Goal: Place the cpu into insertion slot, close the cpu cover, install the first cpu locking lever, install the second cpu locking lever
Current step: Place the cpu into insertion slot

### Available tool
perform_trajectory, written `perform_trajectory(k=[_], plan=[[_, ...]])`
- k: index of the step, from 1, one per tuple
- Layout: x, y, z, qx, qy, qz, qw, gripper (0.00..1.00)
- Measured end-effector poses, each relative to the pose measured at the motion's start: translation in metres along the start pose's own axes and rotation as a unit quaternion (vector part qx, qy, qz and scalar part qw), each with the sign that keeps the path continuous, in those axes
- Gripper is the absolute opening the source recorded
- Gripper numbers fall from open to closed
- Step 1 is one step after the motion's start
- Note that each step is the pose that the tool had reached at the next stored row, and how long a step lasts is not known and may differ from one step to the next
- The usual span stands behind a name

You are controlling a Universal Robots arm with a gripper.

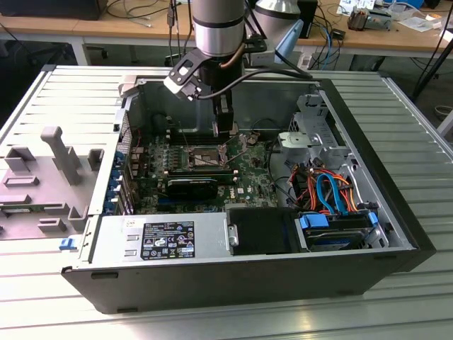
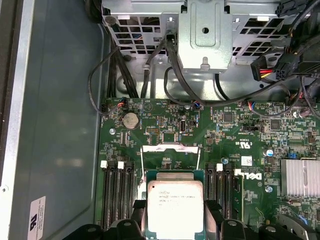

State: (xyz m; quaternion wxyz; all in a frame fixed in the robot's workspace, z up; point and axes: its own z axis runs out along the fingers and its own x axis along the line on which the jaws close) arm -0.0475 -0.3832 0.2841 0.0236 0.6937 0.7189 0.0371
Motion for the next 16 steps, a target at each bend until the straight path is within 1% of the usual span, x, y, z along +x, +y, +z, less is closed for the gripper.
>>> perform_trajectory(k=[16], plan=[[0.0000,-0.0005,0.0028,0.0000,0.0000,0.000,1.0000,0.55]])
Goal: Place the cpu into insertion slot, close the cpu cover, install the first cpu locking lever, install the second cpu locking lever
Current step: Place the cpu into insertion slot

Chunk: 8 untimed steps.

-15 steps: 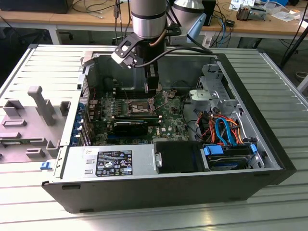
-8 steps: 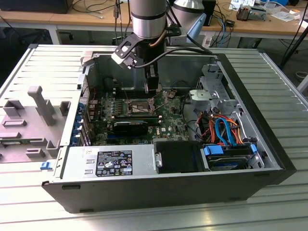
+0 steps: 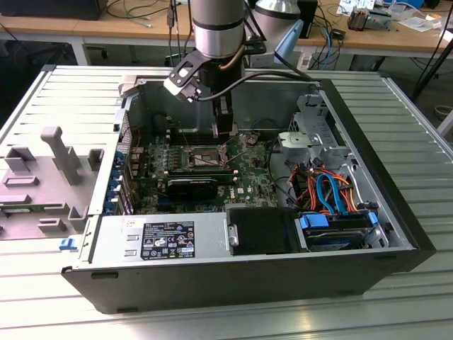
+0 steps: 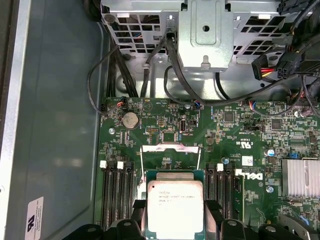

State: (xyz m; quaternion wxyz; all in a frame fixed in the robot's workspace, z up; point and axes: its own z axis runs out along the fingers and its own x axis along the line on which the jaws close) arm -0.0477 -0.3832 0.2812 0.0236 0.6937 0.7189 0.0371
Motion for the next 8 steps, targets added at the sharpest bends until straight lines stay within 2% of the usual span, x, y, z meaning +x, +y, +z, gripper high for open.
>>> perform_trajectory(k=[8], plan=[[0.0000,-0.0023,0.0027,0.0000,0.0001,0.000,1.0000,0.55]])
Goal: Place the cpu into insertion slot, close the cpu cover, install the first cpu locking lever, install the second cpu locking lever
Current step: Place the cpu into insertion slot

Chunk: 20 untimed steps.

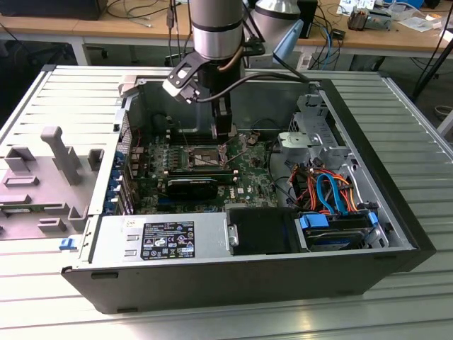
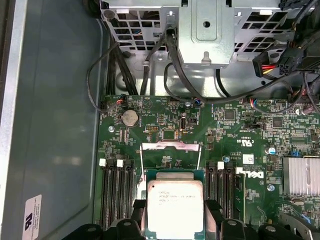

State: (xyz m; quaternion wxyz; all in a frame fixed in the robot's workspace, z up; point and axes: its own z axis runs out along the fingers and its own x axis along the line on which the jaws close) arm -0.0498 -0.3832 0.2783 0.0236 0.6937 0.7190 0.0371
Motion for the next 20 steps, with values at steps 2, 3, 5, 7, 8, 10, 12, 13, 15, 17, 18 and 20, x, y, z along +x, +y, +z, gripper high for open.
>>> perform_trajectory(k=[2,3,5,7,8,10,12,13,15,17,18,20], plan=[[0.0000,-0.0005,0.0014,0.0000,0.0000,0.000,1.0000,0.55],[0.0000,-0.0009,0.0019,0.0000,-0.0001,0.000,1.0000,0.55],[0.0000,-0.0015,0.0028,0.0000,0.0000,0.000,1.0000,0.55],[0.0000,-0.0027,0.0035,0.0000,-0.0001,0.000,1.0000,0.55],[0.0000,-0.0031,0.0038,0.0000,-0.0001,0.000,1.0000,0.55],[0.0001,-0.0045,0.0048,0.0000,-0.0001,0.000,1.0000,0.55],[0.0001,-0.0060,0.0054,0.0001,-0.0001,0.000,1.0000,0.55],[0.0001,-0.0067,0.0059,0.0000,-0.0001,0.000,1.0000,0.55],[0.0001,-0.0077,0.0067,0.0000,-0.0001,0.000,1.0000,0.55],[0.0001,-0.0082,0.0072,0.0001,0.0000,0.000,1.0000,0.55],[0.0001,-0.0087,0.0075,0.0001,-0.0001,0.000,1.0000,0.55],[0.0001,-0.0093,0.0079,0.0001,-0.0001,0.000,1.0000,0.55]])
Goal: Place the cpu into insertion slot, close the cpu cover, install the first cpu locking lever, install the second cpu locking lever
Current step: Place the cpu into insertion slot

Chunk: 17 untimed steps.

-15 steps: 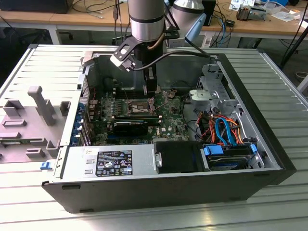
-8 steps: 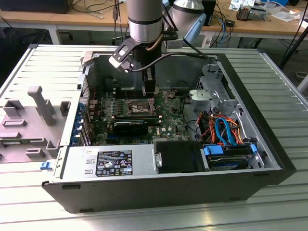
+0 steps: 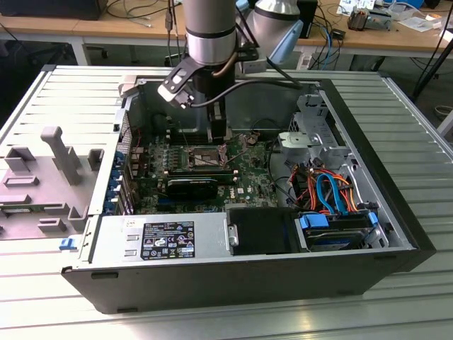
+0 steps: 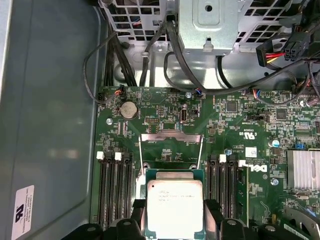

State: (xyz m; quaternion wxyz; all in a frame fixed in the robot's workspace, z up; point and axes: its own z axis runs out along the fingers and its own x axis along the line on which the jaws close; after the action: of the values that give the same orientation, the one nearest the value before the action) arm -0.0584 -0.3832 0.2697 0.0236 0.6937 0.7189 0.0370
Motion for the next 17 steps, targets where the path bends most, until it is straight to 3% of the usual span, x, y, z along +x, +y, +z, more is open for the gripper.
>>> perform_trajectory(k=[17], plan=[[0.0001,-0.0040,0.0041,0.0000,0.0000,0.000,1.0000,0.55]])
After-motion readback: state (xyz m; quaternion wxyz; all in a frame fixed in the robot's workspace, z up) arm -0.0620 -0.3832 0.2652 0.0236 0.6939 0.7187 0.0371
